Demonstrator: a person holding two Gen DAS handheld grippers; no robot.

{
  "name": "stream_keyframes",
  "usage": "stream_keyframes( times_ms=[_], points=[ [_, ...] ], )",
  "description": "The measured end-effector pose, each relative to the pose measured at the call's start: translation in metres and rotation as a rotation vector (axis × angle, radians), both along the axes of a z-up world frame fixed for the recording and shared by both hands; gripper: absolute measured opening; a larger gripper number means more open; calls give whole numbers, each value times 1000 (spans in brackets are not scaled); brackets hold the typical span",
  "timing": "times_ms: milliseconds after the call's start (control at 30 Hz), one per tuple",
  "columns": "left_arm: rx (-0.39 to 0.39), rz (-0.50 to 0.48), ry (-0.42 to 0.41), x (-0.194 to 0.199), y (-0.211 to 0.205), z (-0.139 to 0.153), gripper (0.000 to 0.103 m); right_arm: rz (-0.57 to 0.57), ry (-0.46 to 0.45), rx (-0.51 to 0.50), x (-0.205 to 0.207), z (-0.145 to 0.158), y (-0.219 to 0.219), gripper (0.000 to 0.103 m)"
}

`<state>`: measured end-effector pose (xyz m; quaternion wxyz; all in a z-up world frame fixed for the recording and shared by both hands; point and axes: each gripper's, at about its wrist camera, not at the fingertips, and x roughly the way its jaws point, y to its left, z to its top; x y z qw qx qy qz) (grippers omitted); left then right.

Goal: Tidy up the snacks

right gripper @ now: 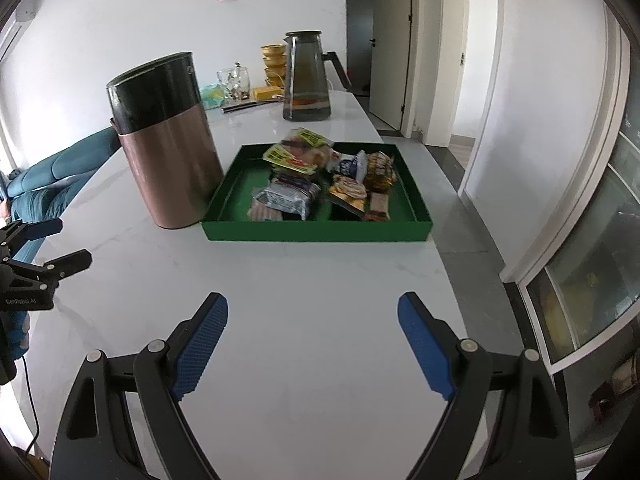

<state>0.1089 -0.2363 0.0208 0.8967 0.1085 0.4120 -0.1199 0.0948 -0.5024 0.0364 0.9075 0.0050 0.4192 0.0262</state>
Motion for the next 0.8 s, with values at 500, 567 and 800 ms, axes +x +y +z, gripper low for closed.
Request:
stream_keyframes(
  times_ms=[500,567,800],
  points=[
    [5,-11,10,-2,0,-4,99,-37,24,-5,-12,-8,-11,103],
    [5,-12,10,-3,-1,-4,99,-33,26,-6,-12,-8,-9,103],
    [3,-12,12,-5,-3,-5,99,-28,27,-5,-14,-9,-8,103]
  ],
)
